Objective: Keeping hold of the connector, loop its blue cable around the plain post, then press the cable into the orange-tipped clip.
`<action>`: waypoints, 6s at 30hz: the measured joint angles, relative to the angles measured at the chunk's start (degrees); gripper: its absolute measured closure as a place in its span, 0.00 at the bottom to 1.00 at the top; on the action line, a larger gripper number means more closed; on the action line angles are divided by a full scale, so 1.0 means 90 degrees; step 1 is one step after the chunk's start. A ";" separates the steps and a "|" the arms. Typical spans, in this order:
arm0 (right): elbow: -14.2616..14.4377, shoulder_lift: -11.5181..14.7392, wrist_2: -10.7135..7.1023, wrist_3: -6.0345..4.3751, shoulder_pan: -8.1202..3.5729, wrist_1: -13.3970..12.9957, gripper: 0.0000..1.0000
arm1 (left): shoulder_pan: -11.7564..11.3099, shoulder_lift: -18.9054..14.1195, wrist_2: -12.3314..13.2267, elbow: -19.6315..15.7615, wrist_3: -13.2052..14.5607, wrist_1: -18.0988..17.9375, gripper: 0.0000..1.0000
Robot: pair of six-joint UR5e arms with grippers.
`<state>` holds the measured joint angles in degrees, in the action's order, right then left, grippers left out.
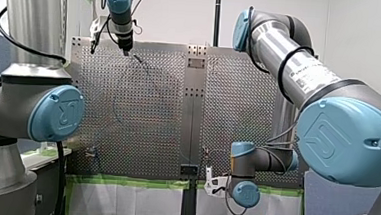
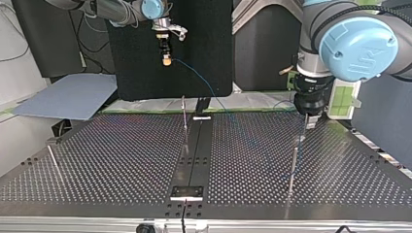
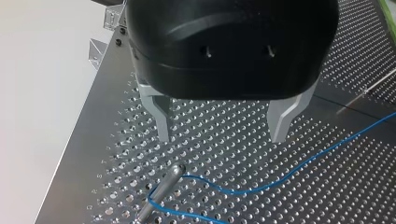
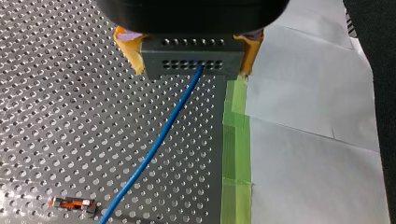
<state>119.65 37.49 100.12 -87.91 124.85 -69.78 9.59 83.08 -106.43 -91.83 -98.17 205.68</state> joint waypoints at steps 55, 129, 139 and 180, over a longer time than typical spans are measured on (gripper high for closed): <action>-0.0016 0.0001 -0.0020 0.0000 0.0000 0.0009 1.00 | 0.0958 0.1023 0.0176 -0.0490 0.1880 -0.2299 0.00; -0.0017 0.0003 -0.0104 0.0015 0.0062 -0.0027 1.00 | 0.1200 0.2952 -0.1271 0.0820 0.3002 -0.3020 0.00; -0.0017 0.0004 -0.0117 0.0018 0.0075 -0.0030 1.00 | 0.1217 0.3488 -0.1477 0.1002 0.2972 -0.3063 0.00; -0.0017 0.0011 -0.0117 0.0019 0.0123 0.0001 1.00 | 0.0846 0.4095 -0.1075 0.1059 0.2696 -0.3475 0.00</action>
<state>119.50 37.59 99.07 -87.73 125.96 -69.78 17.20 119.94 -116.11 -82.29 -73.91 174.40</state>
